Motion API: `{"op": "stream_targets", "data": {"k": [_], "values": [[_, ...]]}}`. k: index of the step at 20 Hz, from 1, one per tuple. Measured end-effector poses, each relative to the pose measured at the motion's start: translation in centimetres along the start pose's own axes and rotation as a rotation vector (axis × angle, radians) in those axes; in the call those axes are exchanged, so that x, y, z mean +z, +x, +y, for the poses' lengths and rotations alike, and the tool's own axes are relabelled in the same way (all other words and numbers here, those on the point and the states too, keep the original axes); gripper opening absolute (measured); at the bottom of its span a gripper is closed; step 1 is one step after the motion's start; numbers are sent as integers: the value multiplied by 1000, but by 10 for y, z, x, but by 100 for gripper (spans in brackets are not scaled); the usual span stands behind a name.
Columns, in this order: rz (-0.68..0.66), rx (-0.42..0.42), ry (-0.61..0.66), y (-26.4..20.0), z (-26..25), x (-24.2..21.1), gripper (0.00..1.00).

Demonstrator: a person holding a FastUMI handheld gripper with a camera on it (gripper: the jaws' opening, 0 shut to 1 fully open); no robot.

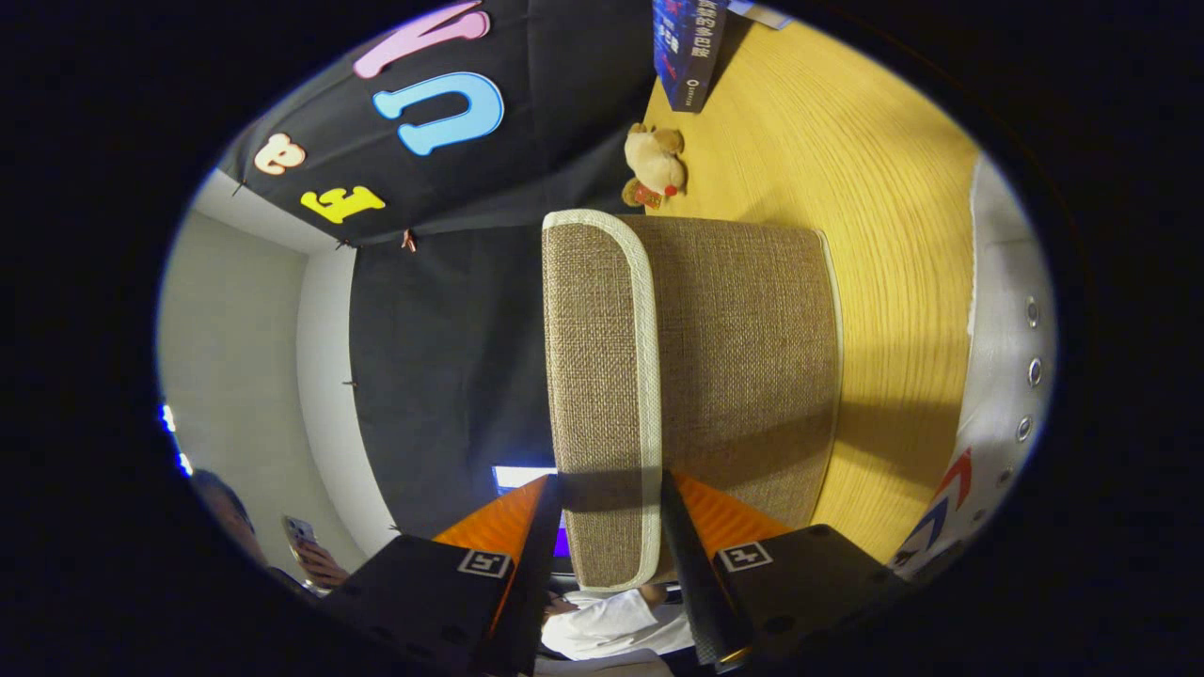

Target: Open the storage box then place both shoes into the box .Put the left shoe in first, then the right shoe, with the right side of both shoes facing outward in a uniform manner.

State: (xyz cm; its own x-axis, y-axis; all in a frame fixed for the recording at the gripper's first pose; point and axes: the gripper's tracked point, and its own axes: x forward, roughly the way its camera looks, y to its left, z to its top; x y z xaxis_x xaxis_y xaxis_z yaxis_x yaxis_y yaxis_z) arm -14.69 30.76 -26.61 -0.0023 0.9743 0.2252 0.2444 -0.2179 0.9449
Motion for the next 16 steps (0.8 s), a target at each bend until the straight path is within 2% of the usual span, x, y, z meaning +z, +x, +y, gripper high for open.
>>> {"op": "stream_targets", "data": {"k": [3, 5, 6, 10, 16], "values": [[44, -15, -34, -4, -1, -19, 29], [47, 20, -46, -6, 12, -23, 5], [45, 63, -43, -10, 28, -30, 5], [8, 116, -96, -1, 71, -33, 5], [-53, 102, -240, 34, 129, -23, 5]]}}
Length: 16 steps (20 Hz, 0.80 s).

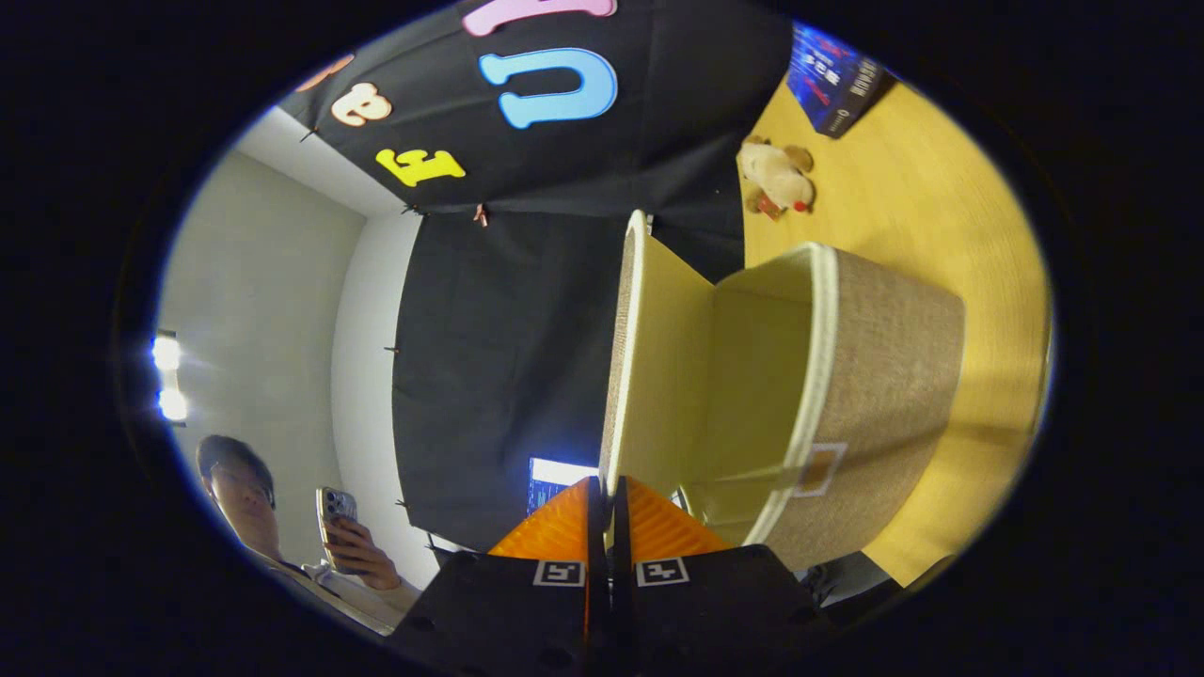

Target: Open the storage box then place both shoes into the box .Put the left shoe in first, then the right shoe, with the right side of both shoes facing outward in a uniform manner.

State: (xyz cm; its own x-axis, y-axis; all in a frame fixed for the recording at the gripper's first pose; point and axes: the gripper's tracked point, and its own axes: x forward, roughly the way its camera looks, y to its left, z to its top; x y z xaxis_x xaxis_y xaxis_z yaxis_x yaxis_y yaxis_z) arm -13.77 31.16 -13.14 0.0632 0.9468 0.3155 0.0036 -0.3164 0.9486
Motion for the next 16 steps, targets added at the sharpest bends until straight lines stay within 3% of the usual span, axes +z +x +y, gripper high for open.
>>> {"op": "stream_targets", "data": {"k": [8, 16], "values": [[0, -42, -207, 91, 63, 7, 5], [11, -73, -267, 181, 75, 2, 6]]}}
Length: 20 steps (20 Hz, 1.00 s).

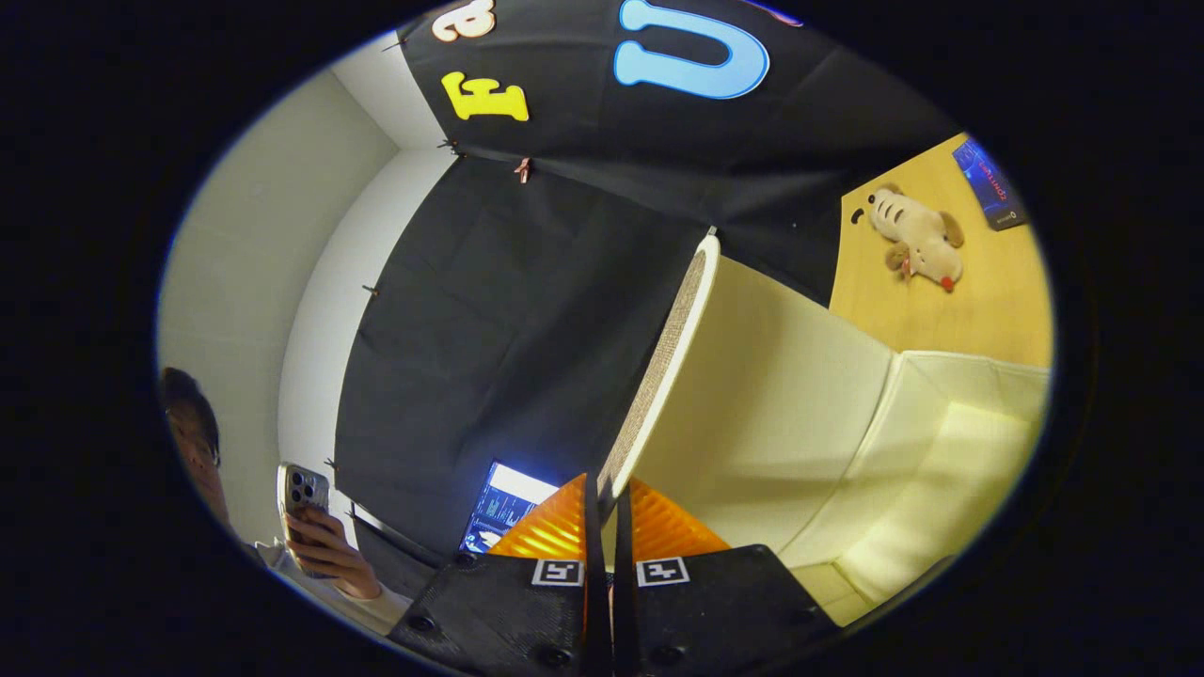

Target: Open the storage box then place both shoes into the box .Put the left shoe in first, then the right shoe, with the right side of both shoes facing outward in a uniform manner.

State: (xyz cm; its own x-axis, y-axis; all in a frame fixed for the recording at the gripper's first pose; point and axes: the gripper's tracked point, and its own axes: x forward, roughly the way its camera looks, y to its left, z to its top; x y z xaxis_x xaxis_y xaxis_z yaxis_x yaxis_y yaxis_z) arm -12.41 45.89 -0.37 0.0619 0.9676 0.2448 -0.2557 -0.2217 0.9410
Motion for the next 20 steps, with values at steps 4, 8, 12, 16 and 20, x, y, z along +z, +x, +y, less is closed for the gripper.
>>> {"op": "stream_targets", "data": {"k": [4, 8, 12, 16, 20], "values": [[4, -13, 12, 38, -3, -2, 6], [11, -59, 3, 65, -14, -3, 12], [17, -163, -35, 73, -38, -3, 50], [6, -315, -146, 57, -66, 0, 96], [-25, -483, -283, 18, -84, 11, 97]]}}
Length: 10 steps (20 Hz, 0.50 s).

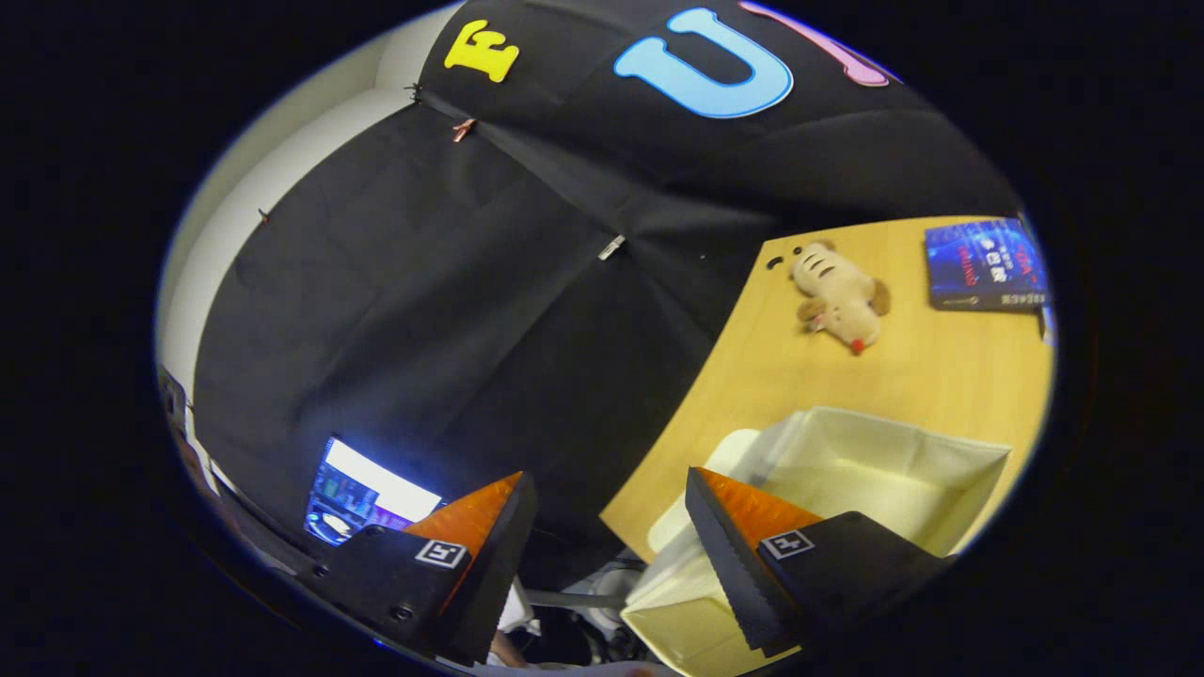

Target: Open the storage box then place both shoes into the box .Put the left shoe in first, then the right shoe, with the right side of both shoes facing outward in a uniform manner.

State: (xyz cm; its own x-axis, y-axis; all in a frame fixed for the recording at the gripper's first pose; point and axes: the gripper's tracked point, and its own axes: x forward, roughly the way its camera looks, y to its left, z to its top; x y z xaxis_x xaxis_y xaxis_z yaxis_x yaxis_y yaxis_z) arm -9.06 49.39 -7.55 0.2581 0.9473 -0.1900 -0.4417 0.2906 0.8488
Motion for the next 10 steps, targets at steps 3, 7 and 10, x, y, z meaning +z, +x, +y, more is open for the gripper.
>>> {"op": "stream_targets", "data": {"k": [3, 7, 10], "values": [[-47, -72, -30, -33, -13, 15, 97], [-71, -243, -97, -90, -57, 22, 97], [-72, -381, -138, -135, -97, 20, 98]]}}
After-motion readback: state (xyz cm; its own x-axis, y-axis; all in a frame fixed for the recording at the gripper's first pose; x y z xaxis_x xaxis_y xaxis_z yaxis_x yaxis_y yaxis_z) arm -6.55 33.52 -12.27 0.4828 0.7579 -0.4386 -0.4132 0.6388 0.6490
